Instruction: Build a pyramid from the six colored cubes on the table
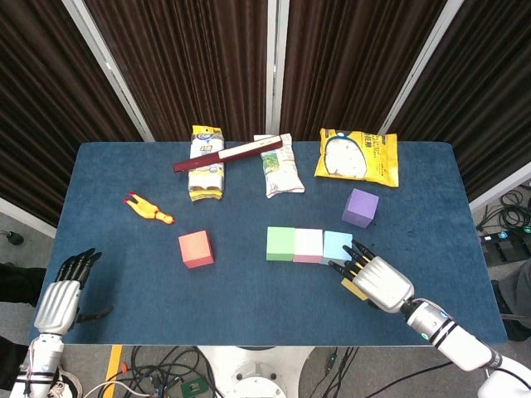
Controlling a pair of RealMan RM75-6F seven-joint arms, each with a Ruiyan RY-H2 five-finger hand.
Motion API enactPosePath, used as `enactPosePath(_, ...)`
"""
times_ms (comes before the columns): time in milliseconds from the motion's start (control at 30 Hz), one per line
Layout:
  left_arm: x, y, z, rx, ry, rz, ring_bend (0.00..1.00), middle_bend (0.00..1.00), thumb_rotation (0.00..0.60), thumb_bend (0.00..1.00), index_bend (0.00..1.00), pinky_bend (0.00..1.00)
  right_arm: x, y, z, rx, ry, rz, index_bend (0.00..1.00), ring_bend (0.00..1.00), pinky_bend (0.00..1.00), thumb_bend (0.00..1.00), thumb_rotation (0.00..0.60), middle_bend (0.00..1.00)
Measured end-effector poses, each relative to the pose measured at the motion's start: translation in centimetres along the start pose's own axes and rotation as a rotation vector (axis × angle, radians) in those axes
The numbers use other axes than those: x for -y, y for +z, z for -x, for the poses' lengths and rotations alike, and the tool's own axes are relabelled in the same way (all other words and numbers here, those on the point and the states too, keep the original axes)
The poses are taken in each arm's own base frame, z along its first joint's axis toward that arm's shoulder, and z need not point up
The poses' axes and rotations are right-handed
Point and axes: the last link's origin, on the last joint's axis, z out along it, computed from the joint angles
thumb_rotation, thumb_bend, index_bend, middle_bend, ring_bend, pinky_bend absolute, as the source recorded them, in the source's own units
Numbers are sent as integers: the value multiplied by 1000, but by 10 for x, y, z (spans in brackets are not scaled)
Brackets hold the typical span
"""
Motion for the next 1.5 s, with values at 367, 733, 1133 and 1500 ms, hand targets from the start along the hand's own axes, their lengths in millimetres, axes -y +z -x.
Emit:
enactPosePath(367,0,0,0,-1,-4,0,0,29,600,0,93,41,3,0,5,34,-66,-20,0,0,0,0,600,275)
enactPosePath(733,0,0,2,4,-4,5,0,29,600,0,93,41,8,0,12,51,-72,-28,0,0,0,0,600,275)
enactPosePath(1133,0,-1,3,6,-8,6,0,29,600,0,93,41,3,-13,20,75,-80,5,0,0,0,0,600,393)
enactPosePath(1500,-3,0,3,7,-13,18,0,29,600,0,93,41,-8,-36,21,60,-20,78,0,43,0,0,600,609)
